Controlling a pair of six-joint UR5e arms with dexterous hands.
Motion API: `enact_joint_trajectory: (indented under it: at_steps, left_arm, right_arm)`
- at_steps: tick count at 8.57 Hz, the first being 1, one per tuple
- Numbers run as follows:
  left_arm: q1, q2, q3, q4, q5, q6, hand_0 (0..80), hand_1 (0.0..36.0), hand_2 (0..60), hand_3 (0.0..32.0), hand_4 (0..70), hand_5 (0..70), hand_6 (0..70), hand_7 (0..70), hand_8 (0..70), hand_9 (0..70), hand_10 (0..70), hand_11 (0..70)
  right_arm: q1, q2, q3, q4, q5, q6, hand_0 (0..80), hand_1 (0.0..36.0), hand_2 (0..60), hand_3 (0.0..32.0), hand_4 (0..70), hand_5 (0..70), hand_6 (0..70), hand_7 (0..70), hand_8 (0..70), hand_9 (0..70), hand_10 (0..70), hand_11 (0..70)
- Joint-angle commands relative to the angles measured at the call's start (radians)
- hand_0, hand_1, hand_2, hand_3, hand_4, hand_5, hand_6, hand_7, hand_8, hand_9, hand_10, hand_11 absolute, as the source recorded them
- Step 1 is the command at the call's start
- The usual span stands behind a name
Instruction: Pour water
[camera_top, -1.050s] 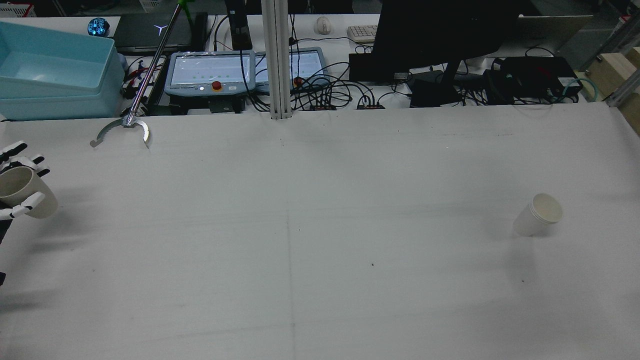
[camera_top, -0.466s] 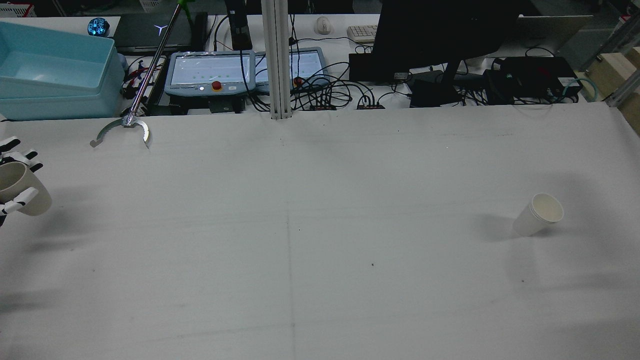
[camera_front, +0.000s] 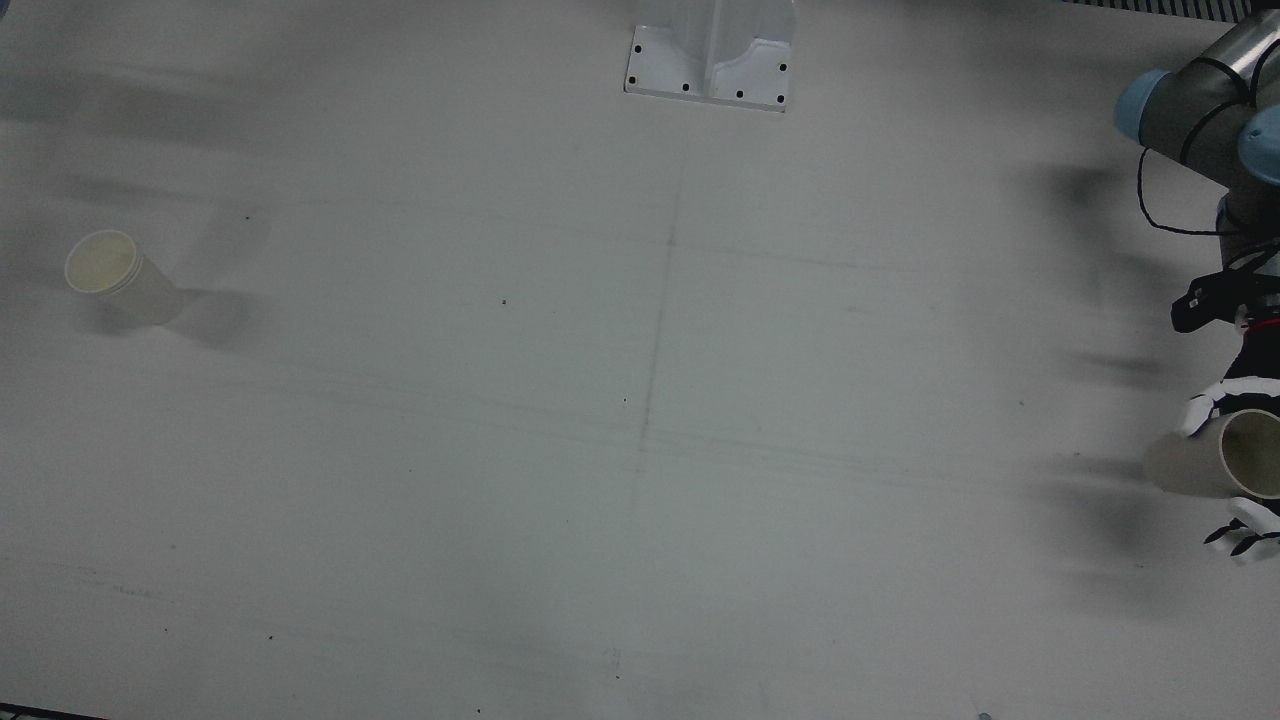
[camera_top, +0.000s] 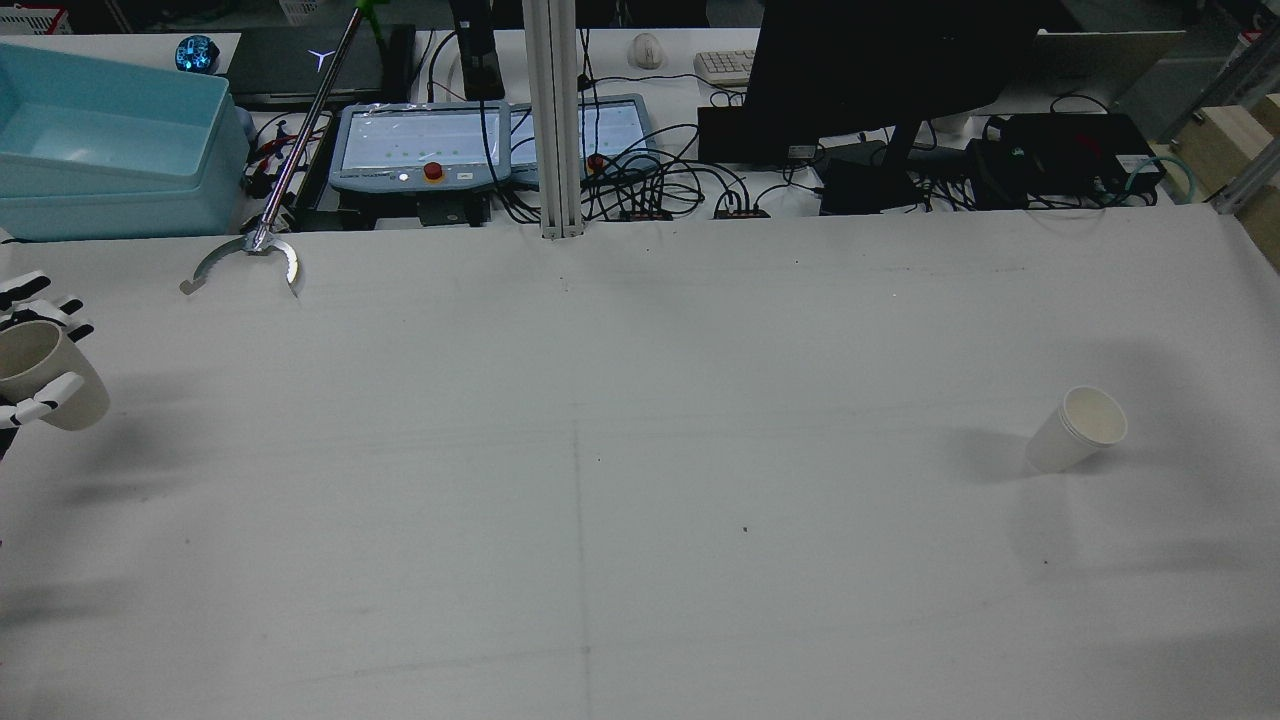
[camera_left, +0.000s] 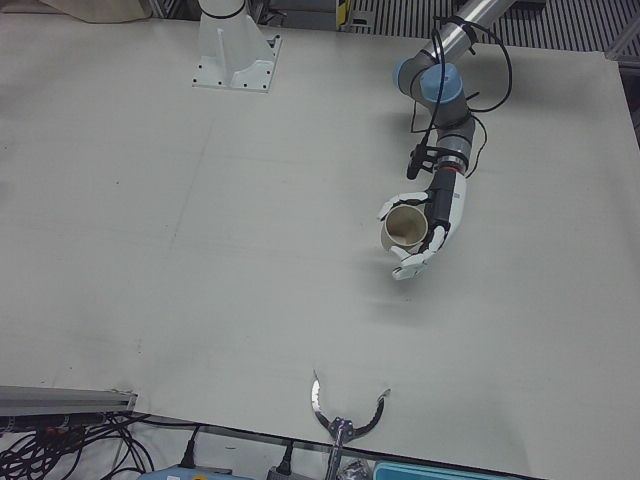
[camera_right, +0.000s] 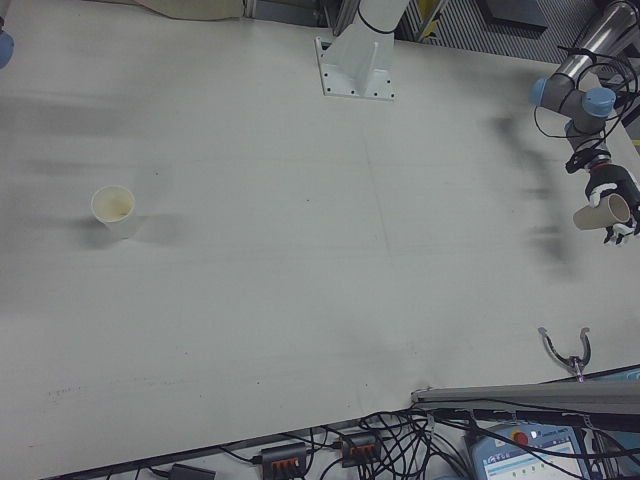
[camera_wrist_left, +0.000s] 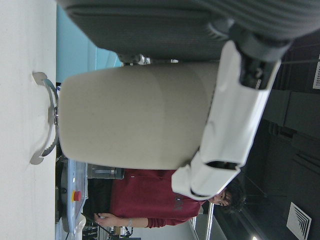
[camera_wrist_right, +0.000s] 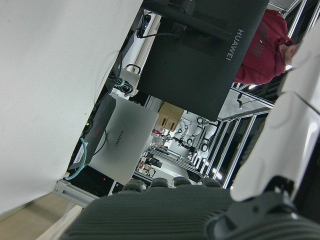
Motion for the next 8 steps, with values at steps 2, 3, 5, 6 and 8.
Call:
enact_joint_trajectory:
  at_steps: [2,3,5,6,8]
  left_arm:
    - [0.003,0.000,-0.056,0.078,0.001,-0.001,80.0,36.0,60.0,0.0,14.4,22.4,22.1,47.6,13.9,23.4,13.8,25.3]
    - [0.007,0.000,-0.057,0.092,0.001,0.001,80.0,36.0,60.0,0.0,14.5,22.5,22.2,47.6,13.9,23.5,13.9,25.3]
    - [0.006,0.000,-0.073,0.103,0.001,0.001,80.0,36.0,60.0,0.0,14.8,22.6,22.1,47.3,13.9,23.3,14.0,25.4]
    - [0.006,0.000,-0.073,0.103,0.001,0.001,80.0,36.0,60.0,0.0,14.8,22.7,22.0,47.1,13.8,23.2,14.0,25.5]
    - [0.004,0.000,-0.085,0.103,0.001,0.001,80.0,36.0,60.0,0.0,14.4,22.4,21.6,46.5,13.6,23.0,14.3,25.9]
  right_arm:
    - [-0.050,-0.016,0.006,0.052,0.009,0.147,44.4,11.1,3.2,0.0,0.0,0.0,0.0,0.0,0.0,0.0,2.9,5.9]
    - [-0.055,0.010,0.000,0.040,0.048,0.131,45.0,11.6,4.2,0.0,0.0,0.0,0.0,0.0,0.0,0.0,4.2,7.7]
    - [-0.067,0.026,-0.050,0.049,0.093,0.025,45.0,12.1,8.0,0.0,0.0,0.0,0.0,0.0,0.0,0.0,4.5,8.1]
    - [-0.087,0.053,-0.095,0.057,0.089,0.034,45.9,12.7,7.6,0.0,0.0,0.0,0.0,0.0,0.0,0.0,3.4,6.6]
    - [-0.104,0.023,-0.095,0.071,0.078,0.132,43.3,10.9,7.6,0.0,0.0,0.0,0.0,0.0,0.0,0.0,4.0,7.3]
